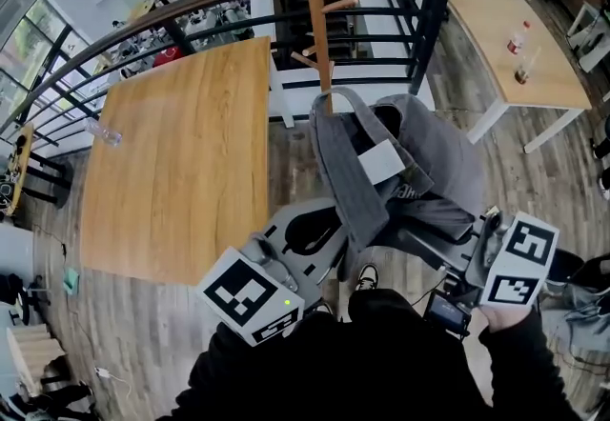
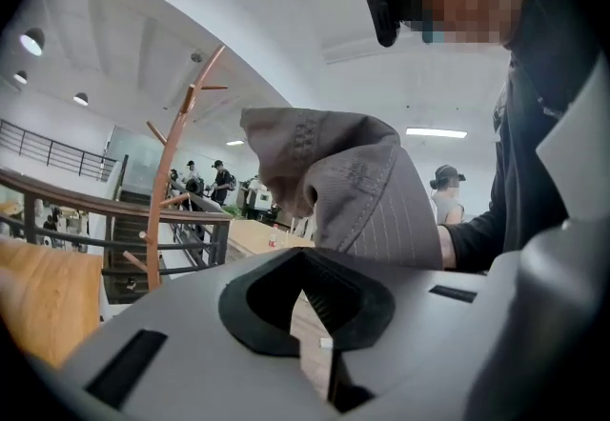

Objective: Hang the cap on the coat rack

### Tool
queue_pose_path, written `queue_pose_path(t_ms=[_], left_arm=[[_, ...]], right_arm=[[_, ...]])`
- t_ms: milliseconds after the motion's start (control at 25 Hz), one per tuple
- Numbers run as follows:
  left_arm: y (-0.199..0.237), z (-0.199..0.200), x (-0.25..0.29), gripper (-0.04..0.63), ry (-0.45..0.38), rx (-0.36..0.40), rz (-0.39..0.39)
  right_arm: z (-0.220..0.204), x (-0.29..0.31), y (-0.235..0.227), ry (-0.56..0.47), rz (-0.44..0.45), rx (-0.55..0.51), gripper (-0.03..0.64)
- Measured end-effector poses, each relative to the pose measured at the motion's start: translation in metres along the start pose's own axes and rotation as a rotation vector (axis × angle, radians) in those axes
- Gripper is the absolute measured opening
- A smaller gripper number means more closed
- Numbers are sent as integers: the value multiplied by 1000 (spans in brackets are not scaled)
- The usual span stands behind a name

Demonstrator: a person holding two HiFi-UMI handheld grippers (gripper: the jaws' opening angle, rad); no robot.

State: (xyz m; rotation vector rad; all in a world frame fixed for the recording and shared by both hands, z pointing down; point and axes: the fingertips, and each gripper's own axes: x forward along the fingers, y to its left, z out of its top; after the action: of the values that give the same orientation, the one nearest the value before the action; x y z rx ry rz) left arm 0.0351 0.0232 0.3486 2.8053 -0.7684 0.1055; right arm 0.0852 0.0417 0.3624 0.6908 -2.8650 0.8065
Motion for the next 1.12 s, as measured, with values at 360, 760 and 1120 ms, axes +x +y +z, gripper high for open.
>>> queue_pose_path(t_ms=[360, 760, 1120], left_arm=[[-5, 5, 33, 0, 24, 6, 14], [0, 9, 35, 0, 48, 31, -21], [47, 43, 72, 0, 4, 63, -95]], right_arm=[[9, -21, -25, -26, 36, 21, 48], [13, -18, -27, -67, 22, 30, 48], [61, -2, -69, -85, -45, -10, 48]])
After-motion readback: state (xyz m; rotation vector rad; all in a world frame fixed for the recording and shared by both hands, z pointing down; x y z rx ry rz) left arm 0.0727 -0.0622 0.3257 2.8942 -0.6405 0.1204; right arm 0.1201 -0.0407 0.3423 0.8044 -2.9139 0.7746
